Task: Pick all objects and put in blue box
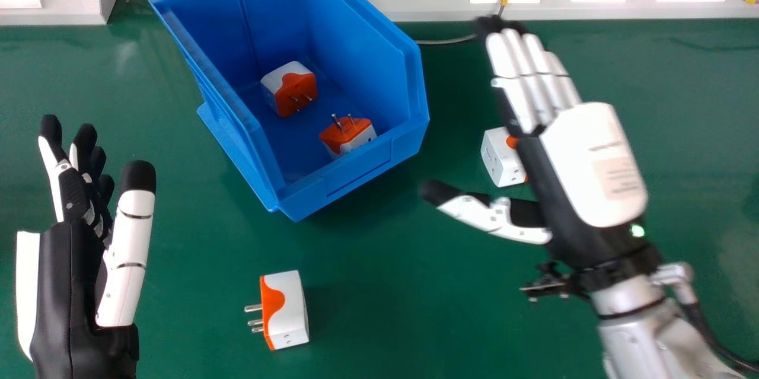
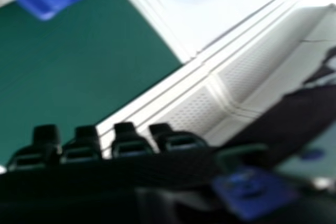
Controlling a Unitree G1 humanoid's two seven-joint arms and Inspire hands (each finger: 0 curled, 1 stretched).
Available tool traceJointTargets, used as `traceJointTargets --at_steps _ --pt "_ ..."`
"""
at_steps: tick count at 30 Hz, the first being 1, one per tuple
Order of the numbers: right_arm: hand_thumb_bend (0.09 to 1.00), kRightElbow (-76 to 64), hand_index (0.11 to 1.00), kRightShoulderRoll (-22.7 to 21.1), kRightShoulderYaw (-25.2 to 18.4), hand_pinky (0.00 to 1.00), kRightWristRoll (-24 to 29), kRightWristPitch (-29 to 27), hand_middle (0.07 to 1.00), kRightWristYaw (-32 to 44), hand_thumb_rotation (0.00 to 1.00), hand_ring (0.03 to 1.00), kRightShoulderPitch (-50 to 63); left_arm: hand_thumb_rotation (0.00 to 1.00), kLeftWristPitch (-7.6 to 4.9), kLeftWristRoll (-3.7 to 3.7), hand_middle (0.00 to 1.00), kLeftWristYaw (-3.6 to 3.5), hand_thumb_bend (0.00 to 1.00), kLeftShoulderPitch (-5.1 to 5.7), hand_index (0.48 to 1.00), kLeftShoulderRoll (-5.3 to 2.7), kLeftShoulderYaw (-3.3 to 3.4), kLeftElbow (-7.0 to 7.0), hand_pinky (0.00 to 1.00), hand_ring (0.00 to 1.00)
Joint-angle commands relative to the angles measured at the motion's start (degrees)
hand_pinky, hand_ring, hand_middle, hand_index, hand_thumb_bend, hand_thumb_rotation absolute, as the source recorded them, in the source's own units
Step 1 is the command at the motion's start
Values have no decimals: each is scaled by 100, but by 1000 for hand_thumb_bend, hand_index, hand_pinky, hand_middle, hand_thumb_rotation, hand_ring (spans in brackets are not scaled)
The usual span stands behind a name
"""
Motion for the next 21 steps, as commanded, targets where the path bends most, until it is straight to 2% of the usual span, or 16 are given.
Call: traceJointTargets --at_steps 1,3,9,15,21 --pt "462 153 1000 -75 -159 930 39 -74 1000 -26 912 1000 -34 811 -43 -44 1000 -10 625 4 1000 26 -5 -127 1000 1000" --pt "469 401 1000 -79 -204 923 -2 -39 1000 -61 907 1000 -99 811 12 -26 1000 9 614 7 1000 18 -2 -157 1000 1000" --pt "483 1258 998 -6 -189 903 -48 6 1000 -156 875 990 -574 811 -29 -15 1000 -18 626 11 1000 63 29 -135 1000 1000" --pt "498 2229 984 34 -11 870 -189 114 995 -141 850 967 -1190 807 -40 -89 1000 -41 627 6 1000 58 51 -129 1000 1000" --pt "515 3460 964 127 332 840 -273 144 975 -183 845 944 -1905 803 -18 -39 1000 -41 624 15 1000 88 83 -163 1000 1000"
